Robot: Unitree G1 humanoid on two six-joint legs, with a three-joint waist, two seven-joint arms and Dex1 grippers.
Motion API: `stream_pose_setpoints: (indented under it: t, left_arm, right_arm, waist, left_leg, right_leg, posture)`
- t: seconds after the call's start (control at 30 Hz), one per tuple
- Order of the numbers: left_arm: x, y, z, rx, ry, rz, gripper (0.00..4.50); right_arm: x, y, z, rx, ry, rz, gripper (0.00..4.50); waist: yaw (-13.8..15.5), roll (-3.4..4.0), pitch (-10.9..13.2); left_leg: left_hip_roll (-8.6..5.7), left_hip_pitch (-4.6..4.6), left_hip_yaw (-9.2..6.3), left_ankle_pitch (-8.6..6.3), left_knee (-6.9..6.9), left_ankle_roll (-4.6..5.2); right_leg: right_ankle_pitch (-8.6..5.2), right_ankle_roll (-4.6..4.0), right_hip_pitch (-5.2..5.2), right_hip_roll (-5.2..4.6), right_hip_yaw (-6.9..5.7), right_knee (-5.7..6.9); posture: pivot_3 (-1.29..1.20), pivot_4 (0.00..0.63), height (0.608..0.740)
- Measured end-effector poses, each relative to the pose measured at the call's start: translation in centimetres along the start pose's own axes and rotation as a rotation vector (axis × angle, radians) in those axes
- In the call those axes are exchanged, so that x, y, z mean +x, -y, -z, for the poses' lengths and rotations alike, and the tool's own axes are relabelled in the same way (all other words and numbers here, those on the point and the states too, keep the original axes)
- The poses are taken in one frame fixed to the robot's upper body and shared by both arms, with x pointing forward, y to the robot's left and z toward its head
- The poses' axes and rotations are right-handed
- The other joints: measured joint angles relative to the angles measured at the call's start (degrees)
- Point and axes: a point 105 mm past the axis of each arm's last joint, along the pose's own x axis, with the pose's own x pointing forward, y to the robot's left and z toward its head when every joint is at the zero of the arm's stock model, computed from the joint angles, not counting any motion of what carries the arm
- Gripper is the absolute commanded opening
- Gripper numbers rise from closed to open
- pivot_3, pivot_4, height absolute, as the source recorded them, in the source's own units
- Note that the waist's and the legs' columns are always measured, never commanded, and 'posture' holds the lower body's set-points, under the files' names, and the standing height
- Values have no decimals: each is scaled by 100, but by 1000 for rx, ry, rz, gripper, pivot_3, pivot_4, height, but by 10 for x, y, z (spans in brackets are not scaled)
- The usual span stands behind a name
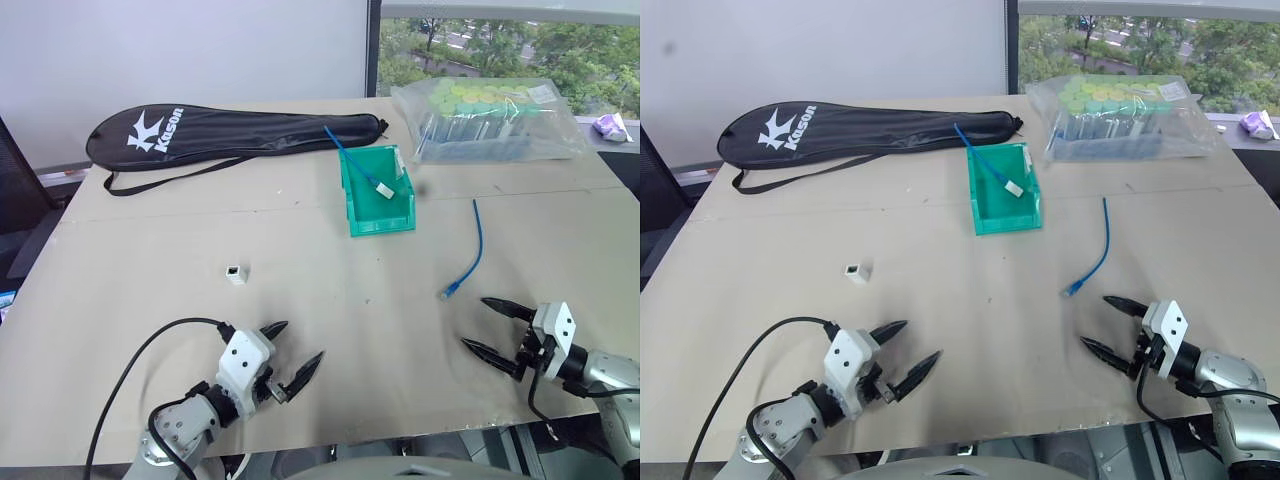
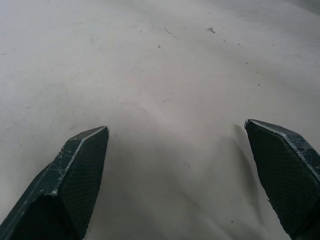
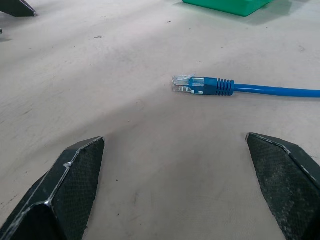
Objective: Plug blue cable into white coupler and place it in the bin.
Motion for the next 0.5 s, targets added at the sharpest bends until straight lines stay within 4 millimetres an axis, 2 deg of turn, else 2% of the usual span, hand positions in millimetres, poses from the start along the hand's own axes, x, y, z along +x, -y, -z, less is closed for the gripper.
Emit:
stream_pose_setpoints:
  t: [0.5]
  left_arm:
    - [-1,0,3,6,19,11,4460]
  right_arm:
    - [-1,1,-1,-8,-6,-2,4500]
  waist:
    - [0,0,-1]
  left_leg:
    - [-1,1,1,0,0,0]
  right_leg:
    - [0,0,0,1,-1,0]
  posture:
    - [0,150,740]
